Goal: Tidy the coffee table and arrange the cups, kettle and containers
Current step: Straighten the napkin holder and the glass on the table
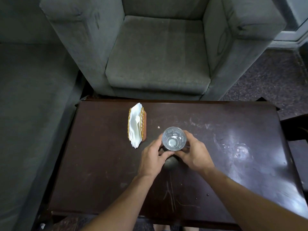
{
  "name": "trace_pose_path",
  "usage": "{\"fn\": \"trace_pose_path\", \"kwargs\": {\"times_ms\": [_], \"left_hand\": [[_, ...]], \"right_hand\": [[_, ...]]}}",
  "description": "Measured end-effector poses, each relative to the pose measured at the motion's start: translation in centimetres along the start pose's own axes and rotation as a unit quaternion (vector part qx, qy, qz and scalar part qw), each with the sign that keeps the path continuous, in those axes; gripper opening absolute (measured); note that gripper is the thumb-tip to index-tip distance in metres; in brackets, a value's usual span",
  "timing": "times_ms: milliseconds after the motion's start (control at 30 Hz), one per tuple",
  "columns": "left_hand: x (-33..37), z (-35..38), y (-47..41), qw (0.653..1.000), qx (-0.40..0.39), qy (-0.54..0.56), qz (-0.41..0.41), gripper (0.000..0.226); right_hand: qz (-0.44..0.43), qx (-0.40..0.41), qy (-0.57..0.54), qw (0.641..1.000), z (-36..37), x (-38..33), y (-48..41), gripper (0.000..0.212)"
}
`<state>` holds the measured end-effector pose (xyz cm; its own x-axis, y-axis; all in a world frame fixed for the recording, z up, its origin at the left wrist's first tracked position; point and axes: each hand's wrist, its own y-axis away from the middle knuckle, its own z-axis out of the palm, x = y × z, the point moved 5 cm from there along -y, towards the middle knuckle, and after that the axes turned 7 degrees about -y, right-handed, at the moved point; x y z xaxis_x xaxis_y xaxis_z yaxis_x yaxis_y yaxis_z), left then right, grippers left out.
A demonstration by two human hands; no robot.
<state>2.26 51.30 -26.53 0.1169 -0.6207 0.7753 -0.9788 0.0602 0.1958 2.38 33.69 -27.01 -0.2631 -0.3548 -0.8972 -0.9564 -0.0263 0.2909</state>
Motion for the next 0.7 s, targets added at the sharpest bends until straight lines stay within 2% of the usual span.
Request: {"fn": "trace_pose_path", "kwargs": {"times_ms": [100, 267, 567, 700], "left_hand": [[0.7, 0.2, -2.3, 1.0, -0.003, -0.011, 0.009, 0.078], [1.1, 0.6, -5.0, 0.999, -0.015, -0.033, 0.022, 0.078], [0.9, 1.1, -5.6, 0.997, -0.023, -0.062, 0.034, 0.083], [0.4, 1.0, -5.3, 0.995, -0.033, -0.098, 0.011, 0.091]], "right_hand": [[-0.009, 0.016, 0.009, 1.0, -1.1, -0.5, -1.8, 0.073], [-0.014, 0.025, 0.013, 1.0, -2.1, -1.3, -3.8, 0.088], [0.014, 0.033, -0.016, 0.999, -1.9, 0.0, -3.9, 0.079], [0.05, 0.033, -0.024, 0.998, -2.0, 0.2, -4.1, 0.094]]}}
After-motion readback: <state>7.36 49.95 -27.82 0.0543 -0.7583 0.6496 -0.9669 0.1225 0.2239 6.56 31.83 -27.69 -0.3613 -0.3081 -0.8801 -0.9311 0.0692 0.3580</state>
